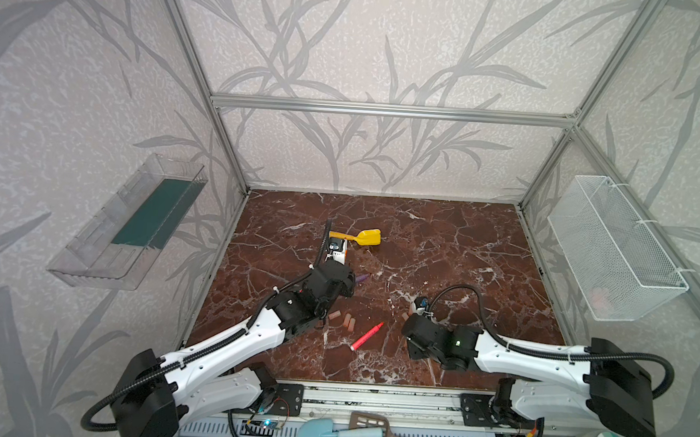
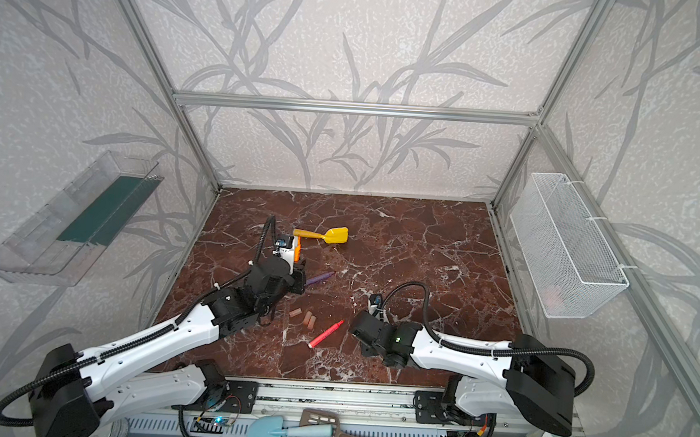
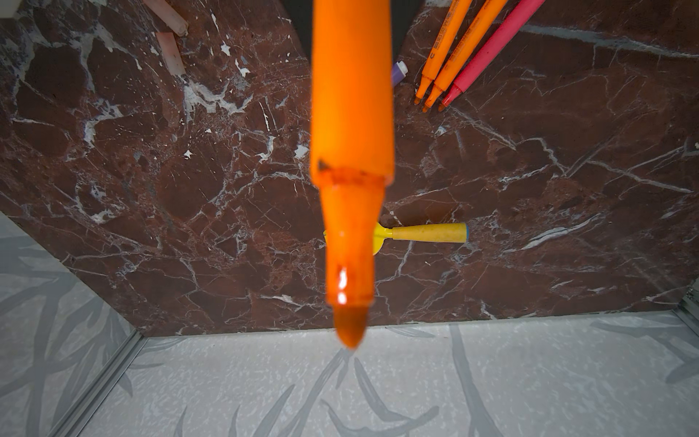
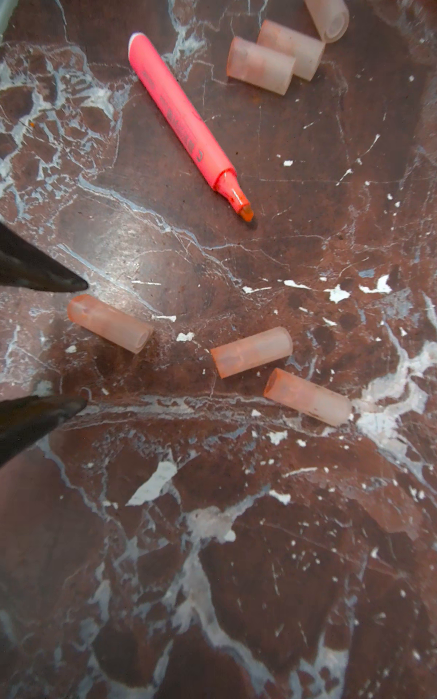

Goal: Insert the pens into the pen caps
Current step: 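Lower the right gripper onto a pink pen cap and grasp it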

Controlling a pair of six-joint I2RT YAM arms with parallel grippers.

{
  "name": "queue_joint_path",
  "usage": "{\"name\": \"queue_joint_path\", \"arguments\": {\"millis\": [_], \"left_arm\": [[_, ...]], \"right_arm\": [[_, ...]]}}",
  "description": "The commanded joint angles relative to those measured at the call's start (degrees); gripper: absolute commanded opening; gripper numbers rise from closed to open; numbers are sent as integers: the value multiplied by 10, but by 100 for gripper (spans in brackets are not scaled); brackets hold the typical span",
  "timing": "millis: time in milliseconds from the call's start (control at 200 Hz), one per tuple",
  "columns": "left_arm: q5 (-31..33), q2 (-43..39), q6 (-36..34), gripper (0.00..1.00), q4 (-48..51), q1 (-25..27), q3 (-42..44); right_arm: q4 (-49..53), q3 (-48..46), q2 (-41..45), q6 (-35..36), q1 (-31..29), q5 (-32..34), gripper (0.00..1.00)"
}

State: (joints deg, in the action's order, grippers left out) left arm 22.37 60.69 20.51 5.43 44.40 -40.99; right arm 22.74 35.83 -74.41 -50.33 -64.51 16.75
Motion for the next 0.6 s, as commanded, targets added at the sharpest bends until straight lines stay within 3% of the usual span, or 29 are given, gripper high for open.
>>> {"name": "queue_joint_path", "arguments": {"millis": [0, 330, 595], "left_arm": [[12, -4, -6, 0, -7, -4, 7], [15, 2, -6, 0, -6, -5, 5], [14, 1, -4, 0, -5, -5, 5]], "right_arm": [[-1, 24, -33, 10, -4, 3, 44], [1, 38, -91, 2, -4, 24, 44], [8, 44, -110, -10, -4, 41, 36]]}}
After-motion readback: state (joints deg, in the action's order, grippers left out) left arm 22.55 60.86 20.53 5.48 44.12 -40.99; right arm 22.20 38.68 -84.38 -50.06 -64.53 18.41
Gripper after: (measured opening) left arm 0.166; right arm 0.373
